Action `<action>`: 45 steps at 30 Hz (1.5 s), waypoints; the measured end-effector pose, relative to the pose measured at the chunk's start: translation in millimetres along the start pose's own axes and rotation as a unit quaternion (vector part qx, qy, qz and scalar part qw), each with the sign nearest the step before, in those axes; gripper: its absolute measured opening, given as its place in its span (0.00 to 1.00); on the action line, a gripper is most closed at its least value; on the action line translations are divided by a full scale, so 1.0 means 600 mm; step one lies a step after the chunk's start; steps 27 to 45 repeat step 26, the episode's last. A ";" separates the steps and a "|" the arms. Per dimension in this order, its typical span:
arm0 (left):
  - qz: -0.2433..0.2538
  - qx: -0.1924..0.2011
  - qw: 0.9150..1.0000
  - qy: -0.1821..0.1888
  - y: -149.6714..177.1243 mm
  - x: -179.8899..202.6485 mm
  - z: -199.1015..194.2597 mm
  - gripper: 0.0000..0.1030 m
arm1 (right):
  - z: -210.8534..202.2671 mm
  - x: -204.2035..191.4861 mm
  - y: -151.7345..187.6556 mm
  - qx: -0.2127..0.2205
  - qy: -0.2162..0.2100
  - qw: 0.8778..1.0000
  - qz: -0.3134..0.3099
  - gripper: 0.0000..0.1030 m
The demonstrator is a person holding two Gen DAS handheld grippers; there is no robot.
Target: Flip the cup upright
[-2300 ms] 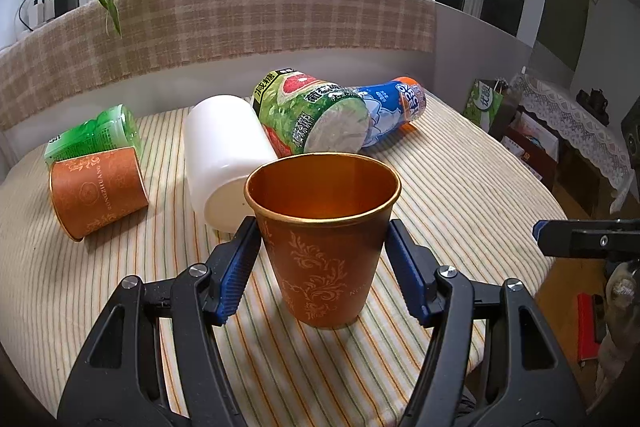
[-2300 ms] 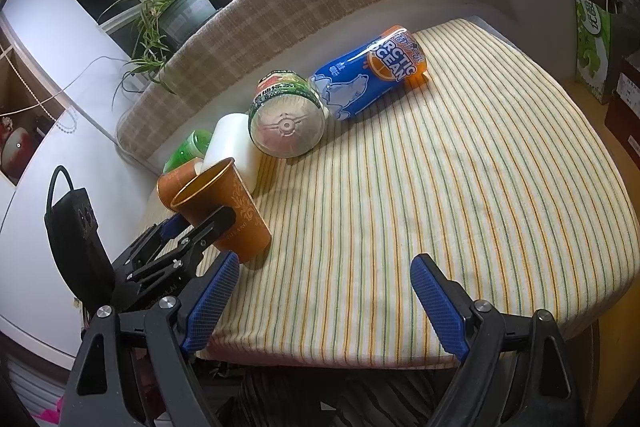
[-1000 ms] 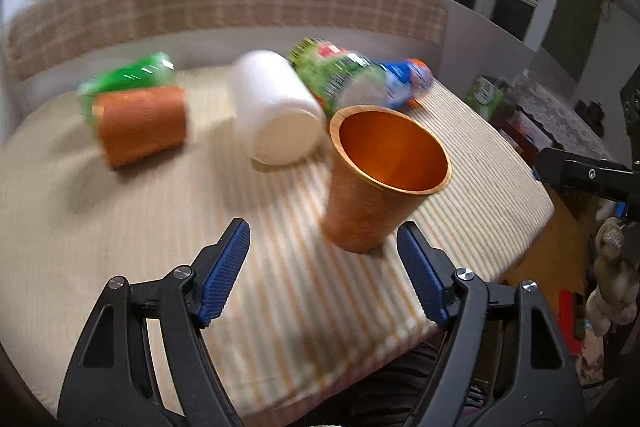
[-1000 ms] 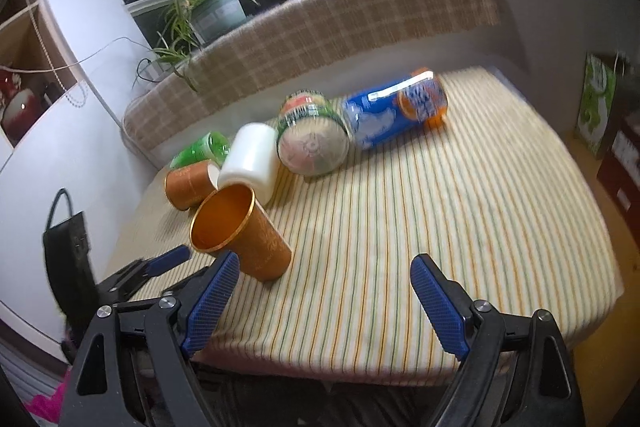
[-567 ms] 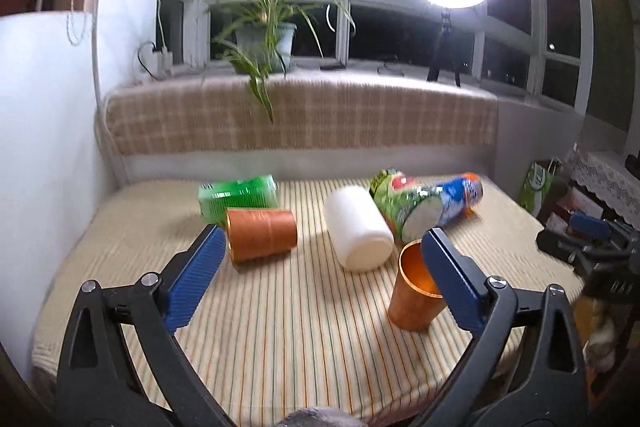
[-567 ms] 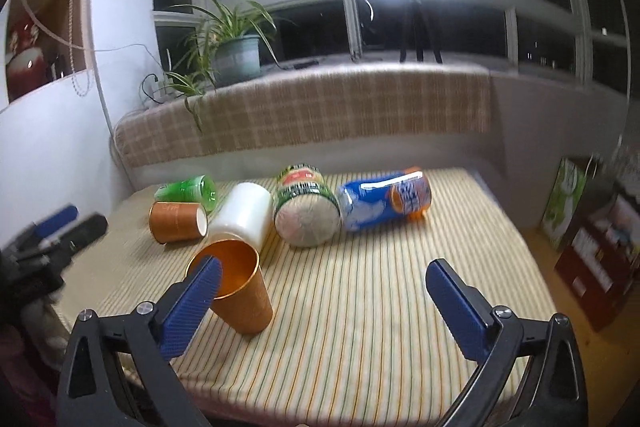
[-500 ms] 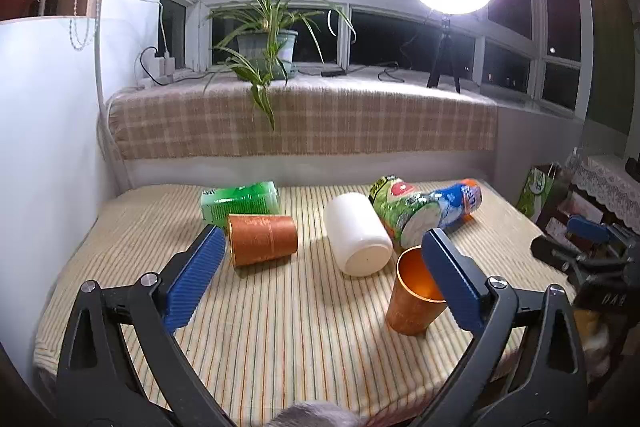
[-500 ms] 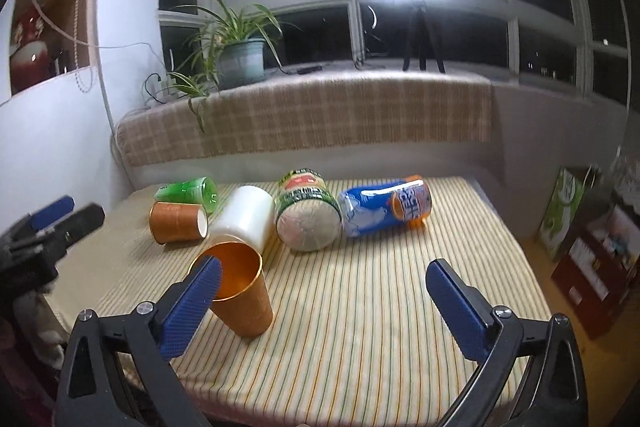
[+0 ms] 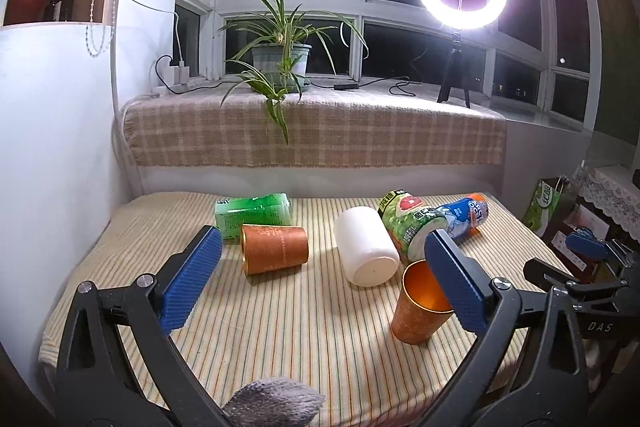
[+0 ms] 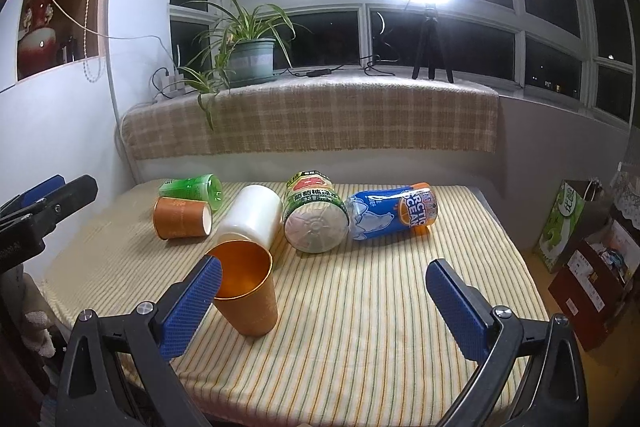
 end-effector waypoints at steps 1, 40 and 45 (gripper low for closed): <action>0.001 0.002 1.000 -0.001 -0.001 0.000 -0.001 1.00 | 0.000 0.000 0.000 0.000 0.000 1.000 0.001 1.00; -0.005 0.015 1.000 -0.017 -0.012 -0.017 -0.005 1.00 | 0.031 0.016 0.018 -0.031 -0.003 0.999 0.029 1.00; -0.005 0.015 1.000 -0.017 -0.012 -0.017 -0.005 1.00 | 0.031 0.016 0.018 -0.031 -0.003 0.999 0.029 1.00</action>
Point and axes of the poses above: each gripper's, at about its wrist camera, not at the fingertips, and z roughly the way its jaws point, x to its right, y to its underside, the point moved 9 cm from there along z, roughly the way its jaws point, and after that the axes turned 2 degrees about -z, right-handed, at the moved point
